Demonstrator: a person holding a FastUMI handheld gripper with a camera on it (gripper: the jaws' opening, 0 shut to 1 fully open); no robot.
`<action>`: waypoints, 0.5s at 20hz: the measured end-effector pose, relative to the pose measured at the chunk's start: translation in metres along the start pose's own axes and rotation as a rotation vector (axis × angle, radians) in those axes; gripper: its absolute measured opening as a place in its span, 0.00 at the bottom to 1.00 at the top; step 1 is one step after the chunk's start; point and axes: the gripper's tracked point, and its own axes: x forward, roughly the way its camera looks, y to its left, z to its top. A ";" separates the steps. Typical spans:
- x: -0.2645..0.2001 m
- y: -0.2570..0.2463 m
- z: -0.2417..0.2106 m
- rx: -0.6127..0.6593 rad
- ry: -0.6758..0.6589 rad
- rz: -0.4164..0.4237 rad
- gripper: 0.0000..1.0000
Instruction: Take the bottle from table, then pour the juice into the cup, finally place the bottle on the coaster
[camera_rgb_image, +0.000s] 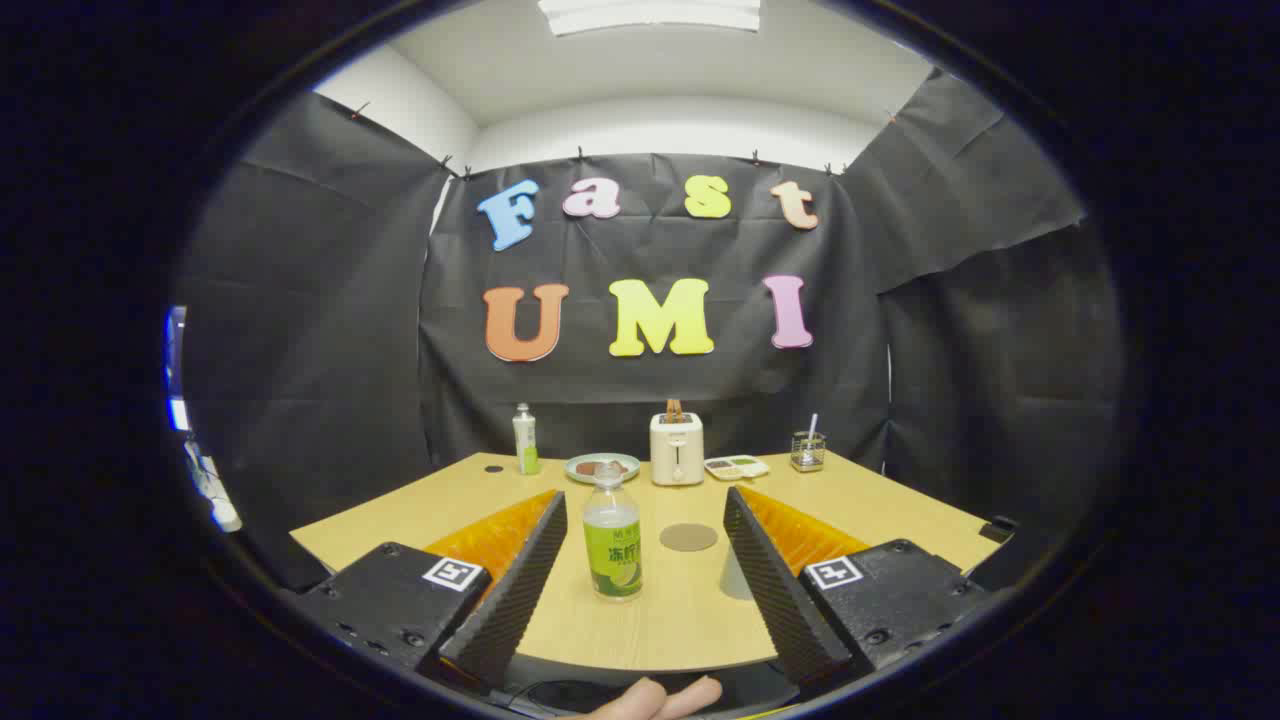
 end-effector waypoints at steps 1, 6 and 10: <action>-0.001 0.001 0.003 -0.002 -0.005 -0.001 1.00; -0.003 0.005 0.007 -0.024 -0.010 -0.003 1.00; -0.005 0.010 0.013 -0.027 -0.019 -0.002 1.00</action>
